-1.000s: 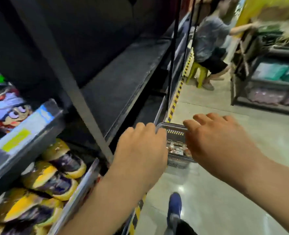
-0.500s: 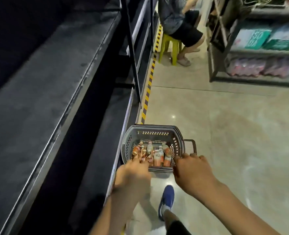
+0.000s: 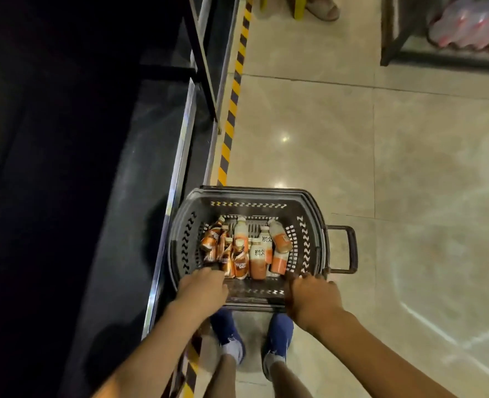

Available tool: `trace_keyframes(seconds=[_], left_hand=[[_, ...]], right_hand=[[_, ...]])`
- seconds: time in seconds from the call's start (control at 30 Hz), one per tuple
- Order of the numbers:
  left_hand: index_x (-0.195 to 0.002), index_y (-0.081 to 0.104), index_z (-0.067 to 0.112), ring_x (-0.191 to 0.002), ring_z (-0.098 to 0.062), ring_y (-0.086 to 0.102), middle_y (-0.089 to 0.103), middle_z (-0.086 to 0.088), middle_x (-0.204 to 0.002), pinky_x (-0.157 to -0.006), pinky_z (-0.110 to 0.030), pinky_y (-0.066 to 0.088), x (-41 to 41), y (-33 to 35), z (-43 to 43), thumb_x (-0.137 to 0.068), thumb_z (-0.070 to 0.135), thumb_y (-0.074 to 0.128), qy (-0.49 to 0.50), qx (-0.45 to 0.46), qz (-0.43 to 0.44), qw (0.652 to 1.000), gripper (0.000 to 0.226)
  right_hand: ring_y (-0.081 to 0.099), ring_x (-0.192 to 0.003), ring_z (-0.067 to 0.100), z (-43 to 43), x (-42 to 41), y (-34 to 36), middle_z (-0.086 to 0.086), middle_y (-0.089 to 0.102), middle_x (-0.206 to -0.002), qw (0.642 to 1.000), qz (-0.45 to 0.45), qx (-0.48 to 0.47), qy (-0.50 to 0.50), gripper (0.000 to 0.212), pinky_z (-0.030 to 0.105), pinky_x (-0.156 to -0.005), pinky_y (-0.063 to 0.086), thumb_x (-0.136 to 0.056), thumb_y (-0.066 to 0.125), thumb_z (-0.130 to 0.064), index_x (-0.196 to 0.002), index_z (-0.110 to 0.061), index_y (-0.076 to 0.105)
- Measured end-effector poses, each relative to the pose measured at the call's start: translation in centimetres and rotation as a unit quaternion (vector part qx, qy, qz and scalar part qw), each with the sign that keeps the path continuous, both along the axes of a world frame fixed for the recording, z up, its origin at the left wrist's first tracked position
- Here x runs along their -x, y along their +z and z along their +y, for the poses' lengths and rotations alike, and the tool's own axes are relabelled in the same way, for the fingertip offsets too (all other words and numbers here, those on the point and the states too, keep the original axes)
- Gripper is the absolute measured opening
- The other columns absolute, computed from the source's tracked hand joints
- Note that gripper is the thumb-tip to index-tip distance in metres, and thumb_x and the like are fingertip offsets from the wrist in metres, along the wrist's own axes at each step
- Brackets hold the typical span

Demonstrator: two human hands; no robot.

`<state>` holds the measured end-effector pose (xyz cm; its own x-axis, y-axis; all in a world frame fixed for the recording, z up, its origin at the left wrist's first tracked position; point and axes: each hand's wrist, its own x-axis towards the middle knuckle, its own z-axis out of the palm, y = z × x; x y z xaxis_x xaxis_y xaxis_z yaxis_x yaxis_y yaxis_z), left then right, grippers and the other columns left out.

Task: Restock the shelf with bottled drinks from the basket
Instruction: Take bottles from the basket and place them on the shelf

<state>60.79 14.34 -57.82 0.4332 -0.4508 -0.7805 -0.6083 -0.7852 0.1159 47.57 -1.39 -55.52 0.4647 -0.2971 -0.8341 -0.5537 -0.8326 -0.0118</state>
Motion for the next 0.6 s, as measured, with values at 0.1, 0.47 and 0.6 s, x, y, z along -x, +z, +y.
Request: trace_keyframes(seconds=[0.1, 0.47, 0.6], left_hand=[[-0.106, 0.061, 0.02, -0.105, -0.025, 0.06, 0.063, -0.003, -0.112, -0.083, -0.036, 0.047, -3.1, -9.9, -0.1, -0.099, 0.035, 0.042, 0.006, -0.013, -0.01, 1.0, 0.026], [-0.127, 0.056, 0.016, -0.121, -0.028, 0.052, 0.056, -0.01, -0.13, -0.097, -0.04, 0.044, -11.6, -39.6, -3.0, -0.096, 0.037, 0.051, 0.031, -0.005, -0.093, 0.995, 0.038], [-0.136, 0.046, 0.011, -0.122, -0.031, 0.051, 0.051, -0.015, -0.134, -0.096, -0.041, 0.046, -12.4, -46.4, -3.4, -0.095, 0.046, 0.052, 0.063, 0.007, -0.105, 0.992, 0.055]], right_hand=[[0.047, -0.13, 0.03, -0.2, -2.1, -9.8, 0.007, 0.051, -0.141, 0.998, 0.058, -0.011, 0.01, 0.068, 0.043, -0.104, 0.044, -0.084, 0.07, -0.028, -0.144, -0.018, 0.039], [0.056, -0.122, 0.03, 1.6, -6.6, -41.5, 0.013, 0.055, -0.135, 0.89, 0.003, -0.091, -0.446, 0.066, 0.049, -0.105, 0.045, -0.096, 0.054, -0.045, -0.148, -0.016, 0.026], [0.056, -0.122, 0.03, 2.9, -6.8, -48.1, 0.01, 0.055, -0.137, 0.843, -0.055, -0.086, -0.528, 0.077, 0.052, -0.103, 0.047, -0.083, 0.062, -0.059, -0.143, -0.022, 0.031]])
